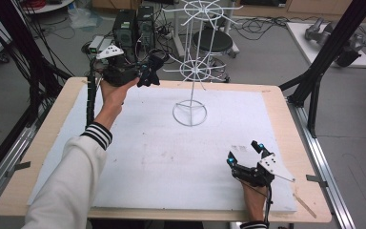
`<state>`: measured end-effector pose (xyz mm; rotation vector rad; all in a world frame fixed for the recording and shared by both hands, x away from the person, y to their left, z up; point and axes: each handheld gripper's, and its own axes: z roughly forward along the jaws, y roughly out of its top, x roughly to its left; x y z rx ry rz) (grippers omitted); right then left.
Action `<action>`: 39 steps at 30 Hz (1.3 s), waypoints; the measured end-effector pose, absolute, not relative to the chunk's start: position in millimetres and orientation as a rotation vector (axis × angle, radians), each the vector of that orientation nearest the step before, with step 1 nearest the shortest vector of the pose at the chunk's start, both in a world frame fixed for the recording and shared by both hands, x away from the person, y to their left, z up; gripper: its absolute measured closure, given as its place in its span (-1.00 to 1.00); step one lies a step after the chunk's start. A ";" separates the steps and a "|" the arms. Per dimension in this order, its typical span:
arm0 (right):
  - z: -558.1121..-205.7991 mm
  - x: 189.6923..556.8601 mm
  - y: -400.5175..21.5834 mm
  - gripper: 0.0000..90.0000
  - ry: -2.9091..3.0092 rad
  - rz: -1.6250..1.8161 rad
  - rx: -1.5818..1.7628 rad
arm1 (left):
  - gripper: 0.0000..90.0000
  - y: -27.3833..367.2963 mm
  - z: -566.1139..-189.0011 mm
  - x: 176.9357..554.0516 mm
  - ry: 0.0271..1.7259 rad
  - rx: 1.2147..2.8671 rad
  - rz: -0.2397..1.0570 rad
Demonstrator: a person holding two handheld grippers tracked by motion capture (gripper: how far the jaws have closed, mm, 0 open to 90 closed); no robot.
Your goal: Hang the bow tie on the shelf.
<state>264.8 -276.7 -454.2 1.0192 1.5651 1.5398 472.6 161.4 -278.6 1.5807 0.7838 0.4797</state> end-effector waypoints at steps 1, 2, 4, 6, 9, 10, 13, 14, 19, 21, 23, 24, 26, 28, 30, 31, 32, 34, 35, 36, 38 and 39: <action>-454.2 264.8 -277.0 -0.92 1.562 1.538 1.018 | 0.96 159.9 -278.6 473.8 0.786 1.580 0.475; -454.2 264.6 -277.0 -0.92 1.561 1.538 1.018 | 0.96 158.5 -278.1 474.9 0.787 1.584 0.480; -454.2 264.7 -277.1 -0.92 1.561 1.538 1.018 | 0.96 156.0 -277.7 476.9 0.786 1.583 0.478; -454.2 264.7 -277.0 -0.92 1.560 1.540 1.019 | 0.96 153.3 -277.3 478.7 0.788 1.579 0.475; -454.2 264.7 -277.1 -0.92 1.560 1.540 1.020 | 0.96 149.3 -275.7 481.2 0.783 1.581 0.475; -454.2 264.7 -277.0 -0.92 1.560 1.542 1.021 | 0.96 147.9 -275.6 481.6 0.781 1.577 0.473; -454.2 264.7 -277.0 -0.92 1.560 1.544 1.022 | 0.96 143.7 -275.3 483.4 0.783 1.575 0.471; -454.2 264.8 -277.1 -0.92 1.560 1.543 1.020 | 0.96 142.4 -275.0 483.8 0.781 1.574 0.471; -454.3 264.7 -277.1 -0.92 1.560 1.544 1.022 | 0.96 136.1 -273.7 486.4 0.772 1.574 0.465; -454.3 264.7 -277.1 -0.92 1.561 1.544 1.021 | 0.96 133.8 -274.0 487.1 0.769 1.577 0.464; -454.3 264.7 -277.1 -0.92 1.561 1.544 1.022 | 0.96 132.0 -274.4 487.6 0.770 1.576 0.460; -454.3 264.7 -277.1 -0.92 1.561 1.544 1.022 | 0.96 130.9 -274.4 487.6 0.771 1.572 0.458; -454.3 264.8 -277.1 -0.92 1.560 1.544 1.021 | 0.96 128.8 -274.5 487.9 0.768 1.576 0.456; -454.2 264.7 -277.1 -0.92 1.560 1.544 1.022 | 0.96 126.3 -274.8 488.0 0.765 1.576 0.453; -454.3 264.8 -277.1 -0.92 1.560 1.544 1.022 | 0.96 123.3 -275.4 488.1 0.767 1.572 0.449; -454.3 264.8 -277.1 -0.92 1.560 1.544 1.022 | 0.96 121.1 -275.7 488.1 0.767 1.570 0.445; -454.3 264.8 -277.2 -0.92 1.560 1.544 1.021 | 0.96 119.4 -275.7 488.1 0.766 1.570 0.444; -454.3 264.8 -277.1 -0.92 1.561 1.544 1.021 | 0.96 115.9 -275.5 488.0 0.761 1.566 0.440; -454.3 264.8 -277.1 -0.92 1.561 1.545 1.021 | 0.96 114.4 -275.7 488.0 0.760 1.567 0.437; -454.3 264.8 -277.1 -0.92 1.561 1.545 1.021 | 0.96 112.6 -276.1 487.9 0.759 1.568 0.432; -454.3 264.8 -277.2 -0.92 1.560 1.546 1.023 | 0.96 109.5 -276.8 487.8 0.757 1.577 0.429; -454.3 264.8 -277.2 -0.92 1.560 1.546 1.023 | 0.96 108.0 -277.0 487.6 0.756 1.579 0.424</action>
